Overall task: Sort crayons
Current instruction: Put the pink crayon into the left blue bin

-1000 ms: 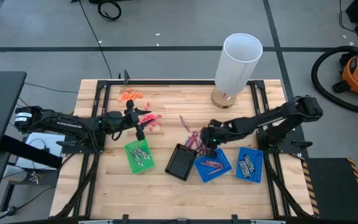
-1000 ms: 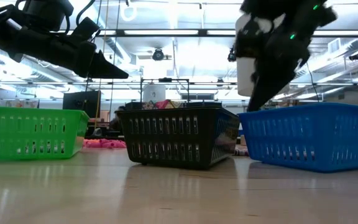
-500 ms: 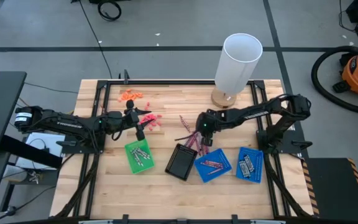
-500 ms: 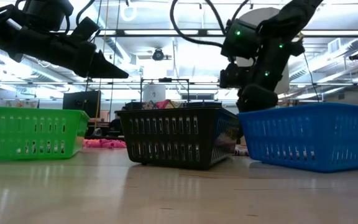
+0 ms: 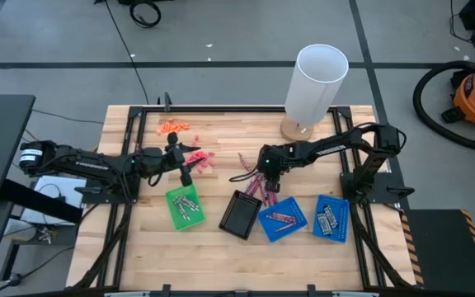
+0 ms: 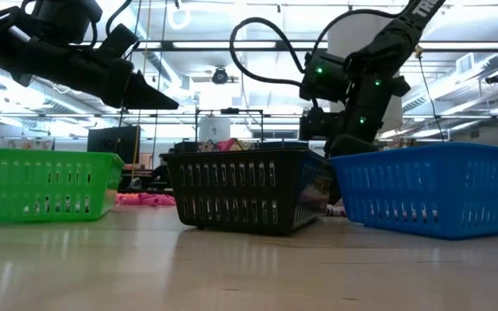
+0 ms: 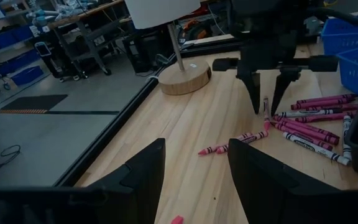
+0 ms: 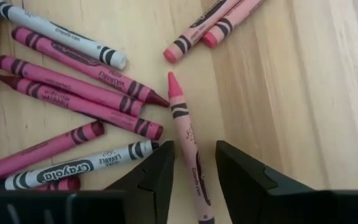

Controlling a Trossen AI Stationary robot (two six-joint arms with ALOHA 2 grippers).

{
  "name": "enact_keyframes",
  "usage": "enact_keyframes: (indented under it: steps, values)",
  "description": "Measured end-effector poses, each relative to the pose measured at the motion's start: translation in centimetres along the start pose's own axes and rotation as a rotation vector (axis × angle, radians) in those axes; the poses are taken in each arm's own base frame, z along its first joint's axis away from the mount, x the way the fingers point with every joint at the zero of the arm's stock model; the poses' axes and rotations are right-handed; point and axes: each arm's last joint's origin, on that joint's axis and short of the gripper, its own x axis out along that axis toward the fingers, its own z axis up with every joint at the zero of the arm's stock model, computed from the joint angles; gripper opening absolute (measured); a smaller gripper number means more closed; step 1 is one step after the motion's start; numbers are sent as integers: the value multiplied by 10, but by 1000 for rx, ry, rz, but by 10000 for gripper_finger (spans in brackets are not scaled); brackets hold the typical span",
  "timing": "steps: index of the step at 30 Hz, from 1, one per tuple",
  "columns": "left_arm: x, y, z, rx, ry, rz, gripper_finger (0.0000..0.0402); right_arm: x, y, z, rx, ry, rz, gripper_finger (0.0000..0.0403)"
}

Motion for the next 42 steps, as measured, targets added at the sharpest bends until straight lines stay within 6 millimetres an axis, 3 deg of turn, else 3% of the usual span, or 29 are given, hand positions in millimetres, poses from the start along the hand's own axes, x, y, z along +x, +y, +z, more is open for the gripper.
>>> enact_keyframes:
  steps: [13,19,24,28,34,42]
  values:
    - [0,0,0,1,4,-1,187,-3,-11,-2,67,12,15,26]
    - [0,0,0,1,4,-1,187,-19,-13,-4,67,64,-33,31]
    - [0,0,0,1,3,-1,187,-46,-8,5,73,49,-78,34]
    - [0,0,0,1,3,-1,187,-69,8,11,67,-24,-48,35]
    - [0,0,-1,1,7,-1,187,-104,46,15,34,-187,82,35]
    - [0,0,-1,-6,7,-2,187,-131,97,1,45,-245,212,35]
